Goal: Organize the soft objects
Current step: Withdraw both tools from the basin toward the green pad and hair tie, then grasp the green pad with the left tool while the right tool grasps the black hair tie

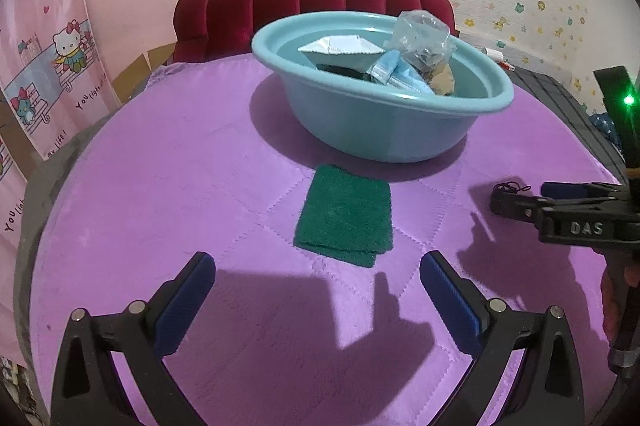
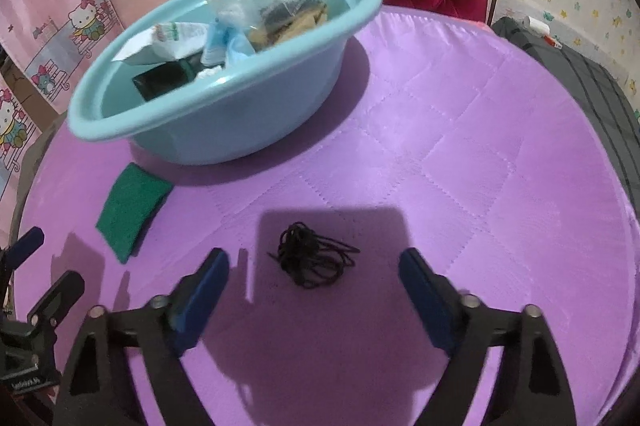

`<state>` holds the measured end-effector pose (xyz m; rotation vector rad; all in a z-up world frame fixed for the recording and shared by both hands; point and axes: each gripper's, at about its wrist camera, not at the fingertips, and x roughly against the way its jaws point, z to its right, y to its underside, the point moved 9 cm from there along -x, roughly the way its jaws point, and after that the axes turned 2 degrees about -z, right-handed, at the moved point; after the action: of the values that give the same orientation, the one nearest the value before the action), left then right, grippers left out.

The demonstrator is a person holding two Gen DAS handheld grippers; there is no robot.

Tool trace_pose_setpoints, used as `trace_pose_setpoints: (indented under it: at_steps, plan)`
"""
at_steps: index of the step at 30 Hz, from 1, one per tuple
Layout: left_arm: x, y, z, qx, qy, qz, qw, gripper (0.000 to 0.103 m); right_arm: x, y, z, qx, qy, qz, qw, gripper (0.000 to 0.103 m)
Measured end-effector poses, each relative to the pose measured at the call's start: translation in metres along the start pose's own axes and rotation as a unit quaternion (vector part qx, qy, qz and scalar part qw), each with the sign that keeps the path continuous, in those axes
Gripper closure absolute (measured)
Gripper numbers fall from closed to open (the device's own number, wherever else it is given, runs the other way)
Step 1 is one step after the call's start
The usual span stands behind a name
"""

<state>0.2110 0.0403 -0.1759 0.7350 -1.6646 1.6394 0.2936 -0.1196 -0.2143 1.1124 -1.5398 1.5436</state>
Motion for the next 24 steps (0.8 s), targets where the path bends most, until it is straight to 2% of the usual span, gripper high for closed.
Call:
trace_pose_setpoints:
  at_steps: [1, 2, 5, 6, 11, 24]
  plan:
    - [-0.002, 0.000, 0.000, -0.002, -0.002, -0.001, 1.0000, 0.000, -0.004, 0.000, 0.001, -0.001, -0.002, -0.003, 1.000, 0.036]
    - [-0.005, 0.000, 0.001, -0.003, -0.003, -0.001, 1.0000, 0.000, -0.009, 0.000, 0.001, -0.001, -0.004, -0.006, 1.000, 0.063]
    - [-0.011, 0.000, 0.002, -0.002, 0.000, -0.004, 1.0000, 0.000, -0.010, -0.002, 0.002, 0.001, -0.011, 0.006, 1.000, 0.077]
    - [-0.014, 0.000, 0.003, -0.003, 0.000, -0.005, 1.0000, 0.000, -0.009, -0.002, 0.001, 0.002, -0.014, 0.008, 1.000, 0.086]
    - [-0.022, -0.004, 0.007, -0.004, 0.003, -0.010, 0.9999, 0.000, 0.000, -0.003, 0.001, 0.006, -0.023, 0.013, 1.000, 0.092]
    - [-0.051, -0.022, 0.009, 0.005, -0.002, -0.013, 0.9999, 0.000, 0.012, -0.005, 0.001, 0.007, -0.042, 0.020, 0.999, 0.092]
